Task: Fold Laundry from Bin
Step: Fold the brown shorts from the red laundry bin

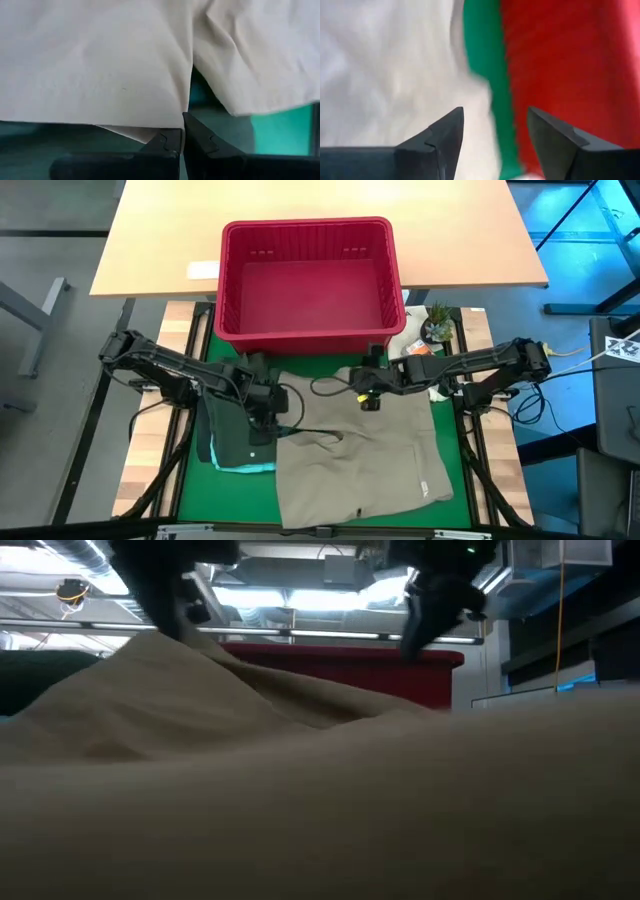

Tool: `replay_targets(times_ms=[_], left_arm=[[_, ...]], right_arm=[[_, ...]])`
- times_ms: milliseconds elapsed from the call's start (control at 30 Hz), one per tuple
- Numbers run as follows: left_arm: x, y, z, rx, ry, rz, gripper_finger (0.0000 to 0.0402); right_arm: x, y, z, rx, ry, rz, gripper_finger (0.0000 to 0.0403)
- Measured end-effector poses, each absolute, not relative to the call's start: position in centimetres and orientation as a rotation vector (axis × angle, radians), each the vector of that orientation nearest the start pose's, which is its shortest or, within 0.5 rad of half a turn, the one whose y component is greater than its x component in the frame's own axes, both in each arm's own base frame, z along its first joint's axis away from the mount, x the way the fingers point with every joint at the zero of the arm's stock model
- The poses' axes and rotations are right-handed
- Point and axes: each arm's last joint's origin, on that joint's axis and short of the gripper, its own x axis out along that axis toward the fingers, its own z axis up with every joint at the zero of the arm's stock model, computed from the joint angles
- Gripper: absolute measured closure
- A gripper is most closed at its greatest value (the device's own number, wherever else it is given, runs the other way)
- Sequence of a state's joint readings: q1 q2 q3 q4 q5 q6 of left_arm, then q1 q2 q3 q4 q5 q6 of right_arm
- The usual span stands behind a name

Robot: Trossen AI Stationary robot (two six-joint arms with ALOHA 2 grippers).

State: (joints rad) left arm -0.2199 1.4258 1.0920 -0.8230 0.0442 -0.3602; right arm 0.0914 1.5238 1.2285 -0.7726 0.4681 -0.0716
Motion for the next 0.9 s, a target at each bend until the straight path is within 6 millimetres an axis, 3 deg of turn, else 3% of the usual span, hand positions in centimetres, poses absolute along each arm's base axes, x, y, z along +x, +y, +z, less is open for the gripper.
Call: replay_targets(times_ms=[167,600,900], left_arm=[[26.1,-7.5,25.3,-0.198,1.193,-0.081,0.0401],[25.7,-9.1,25.3,-0.197,1.175,-0.041,0.0401],[26.2,-9.2,24.4,-0.158,1.174,0.047,0.0387]], right_arm=[[28.6,1.6,25.7,-0.145,1.221,-0.330,0.0185],[24.0,1.6,16.3,-0.009,1.482,-0.272,0.0184],[20.9,1.7,13.3,0.184,1.610,-0.321,0.0184]])
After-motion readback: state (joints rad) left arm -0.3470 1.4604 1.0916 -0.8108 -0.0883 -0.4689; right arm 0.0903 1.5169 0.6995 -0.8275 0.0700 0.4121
